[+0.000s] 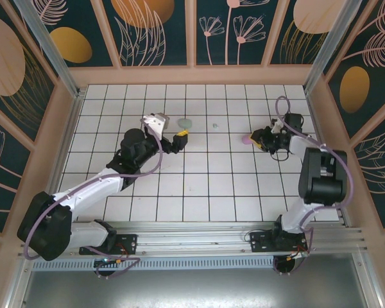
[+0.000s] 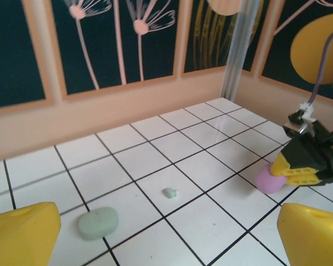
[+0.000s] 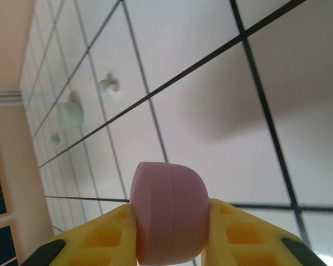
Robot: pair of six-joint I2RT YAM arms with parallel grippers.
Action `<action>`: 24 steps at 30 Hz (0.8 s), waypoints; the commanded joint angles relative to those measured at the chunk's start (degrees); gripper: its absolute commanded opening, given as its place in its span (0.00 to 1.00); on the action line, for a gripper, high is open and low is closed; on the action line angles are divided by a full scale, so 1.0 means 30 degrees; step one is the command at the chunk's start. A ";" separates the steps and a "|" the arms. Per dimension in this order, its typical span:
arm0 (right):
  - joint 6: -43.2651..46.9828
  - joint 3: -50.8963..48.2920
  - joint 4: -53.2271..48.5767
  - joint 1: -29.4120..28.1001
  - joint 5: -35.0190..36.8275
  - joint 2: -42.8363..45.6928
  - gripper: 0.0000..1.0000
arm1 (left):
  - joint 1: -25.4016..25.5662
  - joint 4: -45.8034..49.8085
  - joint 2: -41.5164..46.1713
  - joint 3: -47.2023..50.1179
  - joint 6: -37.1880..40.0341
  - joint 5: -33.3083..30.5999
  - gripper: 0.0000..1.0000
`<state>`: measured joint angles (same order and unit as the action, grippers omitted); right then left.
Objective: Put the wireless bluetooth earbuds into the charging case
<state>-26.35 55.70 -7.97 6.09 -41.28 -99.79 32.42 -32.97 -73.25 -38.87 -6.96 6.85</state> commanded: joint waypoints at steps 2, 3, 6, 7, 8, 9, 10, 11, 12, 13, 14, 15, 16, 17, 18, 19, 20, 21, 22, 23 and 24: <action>0.1323 0.2165 0.0436 0.0199 -0.0849 -0.2225 0.22 | -0.0342 -0.0704 -0.0408 0.0447 -0.1834 0.0997 0.99; 0.1384 0.2487 0.0317 0.0199 -0.0910 -0.2717 0.22 | -0.0333 -0.0296 -0.0567 0.0201 -0.1865 0.0925 0.99; 0.1400 0.2628 0.0409 0.0190 -0.1134 -0.3353 0.22 | -0.0354 0.1556 -0.1234 -0.1051 -0.1684 0.0800 0.99; 0.1400 0.2471 0.0517 0.0171 -0.1133 -0.3337 0.22 | -0.0384 0.1929 -0.1414 -0.1339 -0.1556 0.0800 0.99; 0.1373 0.2276 0.0578 0.0152 -0.1139 -0.3326 0.22 | -0.0487 0.2133 -0.1627 -0.1578 -0.1490 0.1030 0.99; 0.1371 0.2054 0.0625 0.0117 -0.1179 -0.3224 0.22 | -0.0600 0.2124 -0.1868 -0.1703 -0.1577 0.1466 0.99; 0.1382 0.1751 0.0702 0.0089 -0.1213 -0.3127 0.23 | -0.0734 0.1979 -0.2105 -0.1800 -0.1699 0.1832 0.99; 0.1372 0.1434 0.0845 0.0053 -0.1141 -0.3022 0.24 | -0.0811 0.1842 -0.2357 -0.1936 -0.1834 0.2154 0.99; 0.1342 0.1102 0.1021 0.0045 -0.1077 -0.2922 0.25 | -0.0873 0.1684 -0.2628 -0.2051 -0.2037 0.2405 0.99; 0.1356 0.0879 0.1101 0.0024 -0.1093 -0.2897 0.26 | -0.0905 0.1642 -0.2885 -0.2196 -0.2180 0.2579 0.99; 0.1342 0.0708 0.1110 0.0022 -0.1095 -0.2940 0.28 | -0.0941 0.1645 -0.3147 -0.2398 -0.2244 0.2728 0.99; 0.1369 0.0617 0.1073 0.0006 -0.1117 -0.2968 0.29 | -0.0952 0.1678 -0.3387 -0.2606 -0.2260 0.2826 0.99; 0.1405 0.0524 0.1045 -0.0007 -0.1069 -0.2988 0.32 | -0.0950 0.1781 -0.3604 -0.2775 -0.2272 0.2801 0.99; 0.1402 0.0409 0.0985 -0.0034 -0.0982 -0.2965 0.35 | -0.0940 0.1857 -0.3795 -0.2952 -0.2276 0.2735 0.99; 0.1455 0.0339 0.0858 -0.0073 -0.0812 -0.2922 0.38 | -0.0940 0.1957 -0.3951 -0.3107 -0.2232 0.2726 0.99; 0.1530 0.0283 0.0695 -0.0095 -0.0622 -0.2853 0.41 | -0.0943 0.2038 -0.4028 -0.3205 -0.2192 0.2784 0.99; 0.1601 0.0279 0.0415 -0.0127 -0.0316 -0.2741 0.43 | -0.0945 0.2101 -0.4099 -0.3307 -0.2172 0.2839 0.99; 0.1705 0.0275 0.0097 -0.0167 -0.0027 -0.2567 0.45 | -0.0958 0.2213 -0.4154 -0.3358 -0.2116 0.2899 0.99; 0.1815 0.0272 -0.0171 -0.0209 0.0219 -0.2383 0.46 | -0.0950 0.2285 -0.4165 -0.3387 -0.2060 0.2929 0.99; 0.1937 0.0306 -0.0508 -0.0212 0.0529 -0.2143 0.46 | -0.0936 0.2369 -0.4149 -0.3419 -0.2010 0.2920 0.99; 0.2033 0.0336 -0.0794 -0.0247 0.0797 -0.1924 0.46 | -0.0943 0.2433 -0.4154 -0.3419 -0.1970 0.2887 0.99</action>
<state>-22.44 57.56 -6.44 5.82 -42.24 -108.20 29.82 -26.57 -85.32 -47.46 -12.53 14.46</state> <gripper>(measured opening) 0.462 0.986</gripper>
